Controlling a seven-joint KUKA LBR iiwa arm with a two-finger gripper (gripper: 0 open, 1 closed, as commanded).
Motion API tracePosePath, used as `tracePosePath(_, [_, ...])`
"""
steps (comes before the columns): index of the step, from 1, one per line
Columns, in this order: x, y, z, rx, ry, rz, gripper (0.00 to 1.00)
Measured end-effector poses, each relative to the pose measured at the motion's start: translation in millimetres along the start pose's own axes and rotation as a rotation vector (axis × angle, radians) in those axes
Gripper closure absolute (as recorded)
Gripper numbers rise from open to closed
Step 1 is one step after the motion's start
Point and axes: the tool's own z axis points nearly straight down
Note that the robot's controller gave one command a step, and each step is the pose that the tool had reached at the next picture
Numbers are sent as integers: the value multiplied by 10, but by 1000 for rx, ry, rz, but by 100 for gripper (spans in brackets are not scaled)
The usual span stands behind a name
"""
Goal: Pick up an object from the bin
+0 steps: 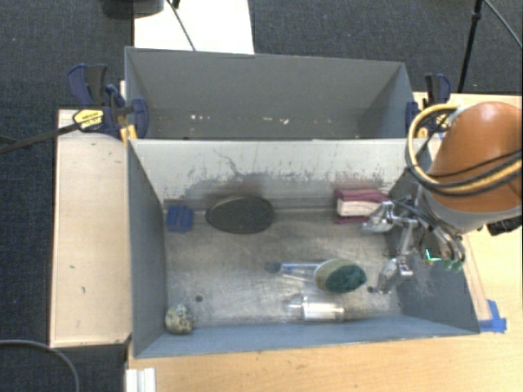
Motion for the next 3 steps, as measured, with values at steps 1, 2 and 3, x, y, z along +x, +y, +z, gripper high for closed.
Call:
tracePosePath(1, [-65, 580, 1373, 2, -16, -228, 0])
tracePosePath(2, [-69, 574, 1355, 3, -17, -232, 100])
tracePosePath(3, [47, 648, -12, 2, -15, -196, 100])
